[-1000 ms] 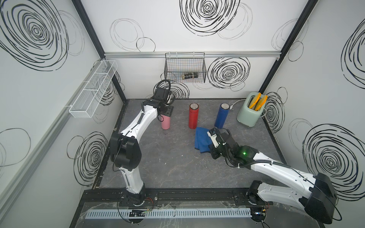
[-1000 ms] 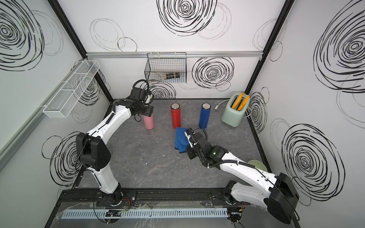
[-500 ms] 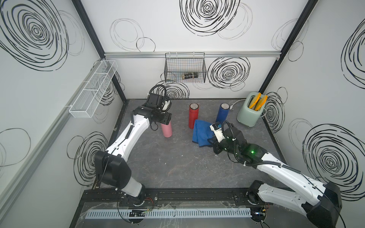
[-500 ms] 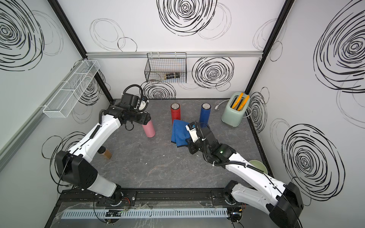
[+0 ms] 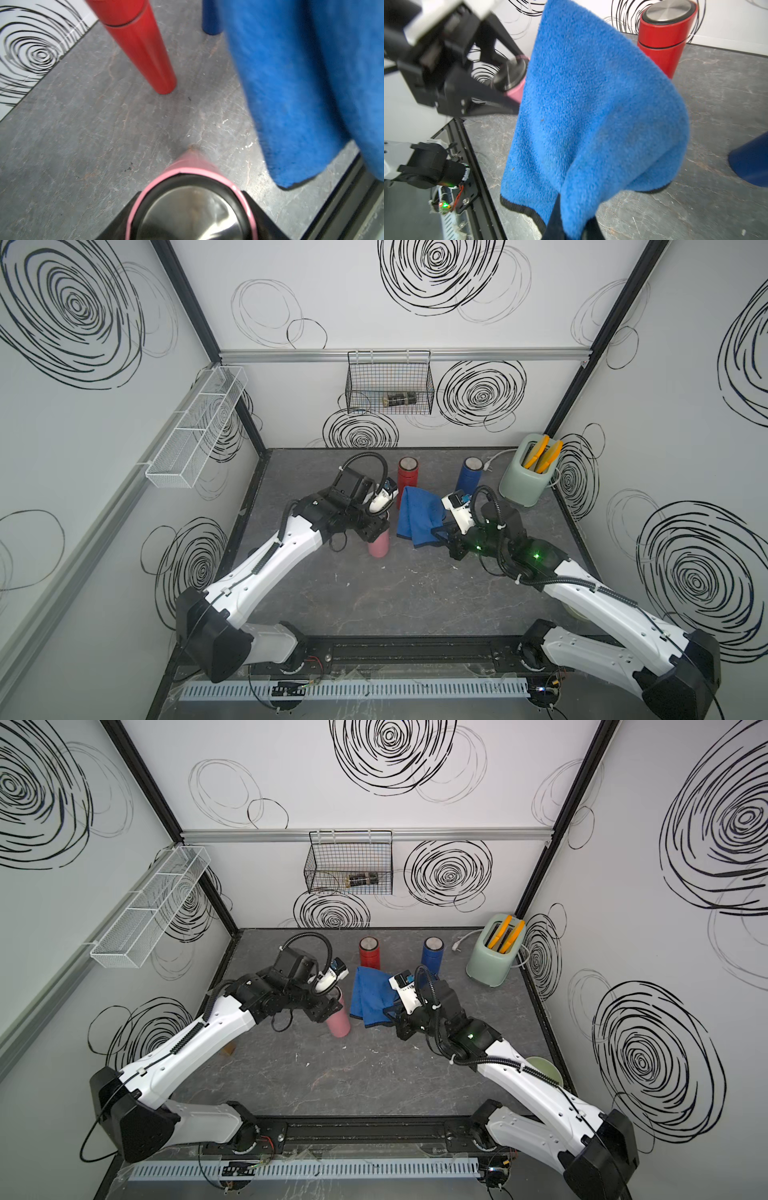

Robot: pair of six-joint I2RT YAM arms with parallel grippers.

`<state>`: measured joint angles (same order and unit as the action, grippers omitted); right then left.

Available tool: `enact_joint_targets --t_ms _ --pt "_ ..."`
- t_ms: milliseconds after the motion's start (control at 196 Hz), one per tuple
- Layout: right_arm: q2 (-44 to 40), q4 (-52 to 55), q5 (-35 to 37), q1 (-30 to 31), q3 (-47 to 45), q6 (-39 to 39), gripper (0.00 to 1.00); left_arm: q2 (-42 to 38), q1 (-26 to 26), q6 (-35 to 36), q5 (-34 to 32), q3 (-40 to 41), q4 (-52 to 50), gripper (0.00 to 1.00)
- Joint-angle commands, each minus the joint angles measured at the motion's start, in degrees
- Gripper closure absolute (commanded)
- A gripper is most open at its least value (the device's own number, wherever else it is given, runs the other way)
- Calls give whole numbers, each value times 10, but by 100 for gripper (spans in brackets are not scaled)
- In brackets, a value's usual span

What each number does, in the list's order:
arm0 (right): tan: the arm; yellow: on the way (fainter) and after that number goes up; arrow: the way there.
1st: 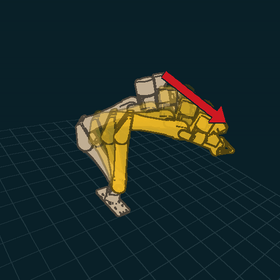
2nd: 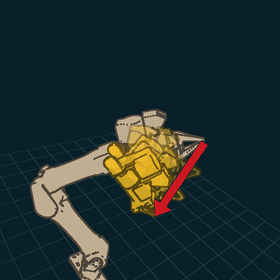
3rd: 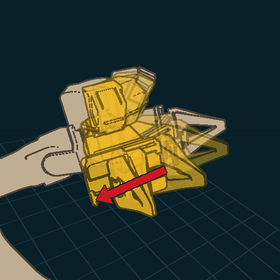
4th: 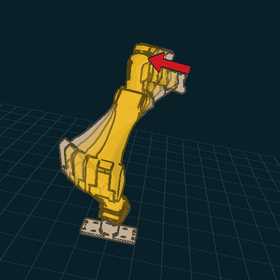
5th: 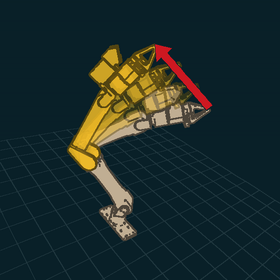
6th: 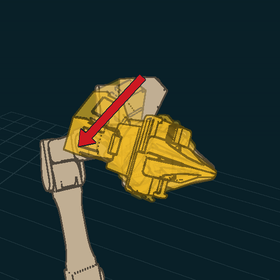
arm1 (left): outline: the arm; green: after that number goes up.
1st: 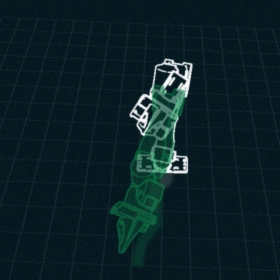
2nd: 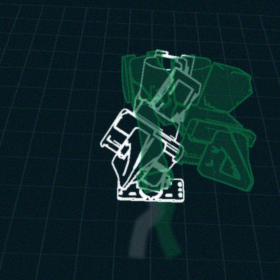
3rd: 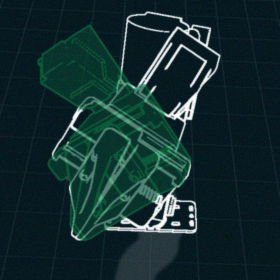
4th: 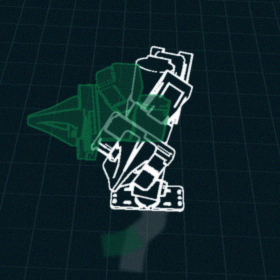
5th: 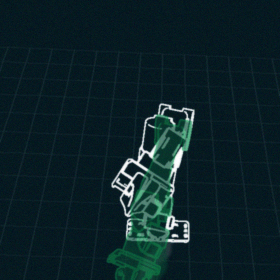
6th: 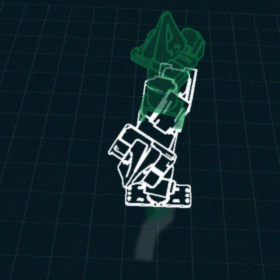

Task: Wipe the surface of the thermos
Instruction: Wipe the dirt from the surface of the thermos.

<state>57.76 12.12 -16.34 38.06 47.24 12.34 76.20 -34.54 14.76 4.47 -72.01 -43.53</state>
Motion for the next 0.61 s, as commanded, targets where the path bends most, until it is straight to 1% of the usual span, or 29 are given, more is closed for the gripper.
enact_joint_targets --t_ms 0,133,214,408,607 --pt "5 -42 -78 -12 -14 10 100 -46 -20 41 -31 21 37 100" --pt "21 -73 -146 -12 -38 15 100 -71 -34 53 -29 52 54 100" --pt "30 -91 -170 -12 -56 26 100 -78 -39 61 -25 66 64 100" --pt "52 -117 -199 -11 -79 31 100 -78 -50 72 -28 93 86 100" --pt "83 -136 -217 -10 -65 33 100 -71 -60 82 -26 101 101 100"
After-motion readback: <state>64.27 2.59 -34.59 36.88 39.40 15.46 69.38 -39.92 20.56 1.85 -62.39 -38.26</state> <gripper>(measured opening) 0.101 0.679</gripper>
